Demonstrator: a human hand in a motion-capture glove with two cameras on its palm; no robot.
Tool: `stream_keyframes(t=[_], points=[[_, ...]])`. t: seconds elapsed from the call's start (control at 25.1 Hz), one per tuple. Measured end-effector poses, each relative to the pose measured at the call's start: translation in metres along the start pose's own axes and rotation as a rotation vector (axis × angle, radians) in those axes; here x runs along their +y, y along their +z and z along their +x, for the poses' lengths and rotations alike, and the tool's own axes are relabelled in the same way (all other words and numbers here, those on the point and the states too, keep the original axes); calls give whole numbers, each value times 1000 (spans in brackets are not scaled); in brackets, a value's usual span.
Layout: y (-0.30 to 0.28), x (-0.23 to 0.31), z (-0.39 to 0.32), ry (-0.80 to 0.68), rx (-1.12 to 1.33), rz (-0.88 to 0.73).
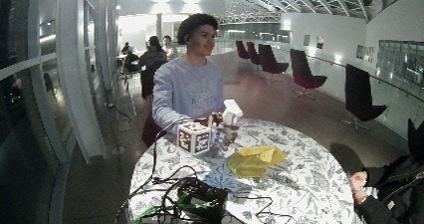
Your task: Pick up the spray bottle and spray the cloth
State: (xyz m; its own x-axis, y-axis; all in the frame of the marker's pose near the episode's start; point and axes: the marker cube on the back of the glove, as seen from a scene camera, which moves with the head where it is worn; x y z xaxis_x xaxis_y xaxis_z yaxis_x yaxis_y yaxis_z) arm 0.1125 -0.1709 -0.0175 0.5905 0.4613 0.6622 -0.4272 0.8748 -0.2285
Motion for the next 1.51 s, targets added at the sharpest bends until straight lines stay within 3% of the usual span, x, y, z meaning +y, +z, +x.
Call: stream_keyframes(t=[0.48,0.88,1.51], points=[[44,-18,12,283,-41,-185],[64,-17,20,356,-51,-278],[80,-12,20,428,-116,-292]])
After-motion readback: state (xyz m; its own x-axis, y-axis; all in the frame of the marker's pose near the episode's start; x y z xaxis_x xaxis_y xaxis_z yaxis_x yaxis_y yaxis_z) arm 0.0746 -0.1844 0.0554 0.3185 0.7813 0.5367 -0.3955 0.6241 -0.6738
